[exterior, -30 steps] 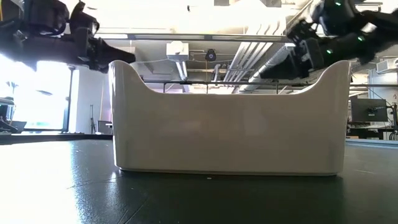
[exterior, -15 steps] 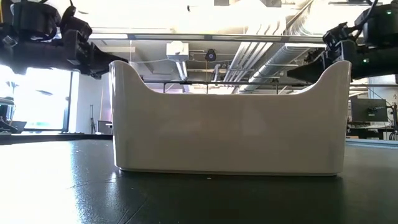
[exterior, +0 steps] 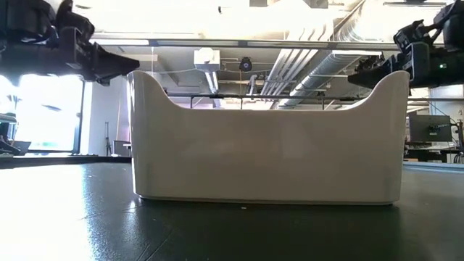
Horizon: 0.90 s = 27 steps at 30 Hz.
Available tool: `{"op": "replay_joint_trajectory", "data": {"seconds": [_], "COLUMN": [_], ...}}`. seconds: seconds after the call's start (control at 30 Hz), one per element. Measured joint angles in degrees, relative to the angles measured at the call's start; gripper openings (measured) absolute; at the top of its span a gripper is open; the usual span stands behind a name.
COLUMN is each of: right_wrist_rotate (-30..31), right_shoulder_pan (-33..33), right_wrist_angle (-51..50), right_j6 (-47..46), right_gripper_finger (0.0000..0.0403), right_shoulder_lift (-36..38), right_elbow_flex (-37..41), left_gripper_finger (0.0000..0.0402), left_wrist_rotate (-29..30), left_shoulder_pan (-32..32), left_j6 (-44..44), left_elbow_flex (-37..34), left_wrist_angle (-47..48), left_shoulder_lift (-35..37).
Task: Sort produce into baskets
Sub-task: Return to Home Position
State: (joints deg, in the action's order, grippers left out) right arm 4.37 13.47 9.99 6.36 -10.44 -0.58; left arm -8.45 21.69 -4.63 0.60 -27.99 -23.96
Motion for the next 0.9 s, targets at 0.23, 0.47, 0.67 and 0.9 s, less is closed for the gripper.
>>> {"op": "replay_joint_trajectory", "data": {"seconds": [0.23, 0.47, 0.67, 0.9], "right_wrist_rotate": [0.2, 1.0, 3.0, 6.3], "right_shoulder_pan": [0.0, 0.0, 0.0, 0.0], "right_wrist_angle": [-8.4, -8.3, -8.0, -7.4], "right_j6": [-0.8, 0.1, 0.0, -0.9], "right_gripper_finger": [0.0, 0.0, 0.0, 0.0], "right_shoulder_lift": [10.5, 10.3, 10.2, 10.2], "right_elbow_flex": [0.0, 0.0, 0.0, 0.0], "left_gripper_finger": [0.0, 0.0001, 0.0001, 0.0001], "left_wrist_rotate": [2.2, 7.3, 7.7, 9.2], "left_shoulder_pan": [0.0, 0.0, 0.0, 0.0], "left_j6": [0.1, -0.1, 1.3, 2.5], "left_elbow_flex": [0.0, 0.1, 0.1, 0.1], "left_wrist_angle": [10.1, 18.6, 22.4, 27.6], "left_shoulder_lift": [10.4, 22.0, 23.4, 21.3]}}
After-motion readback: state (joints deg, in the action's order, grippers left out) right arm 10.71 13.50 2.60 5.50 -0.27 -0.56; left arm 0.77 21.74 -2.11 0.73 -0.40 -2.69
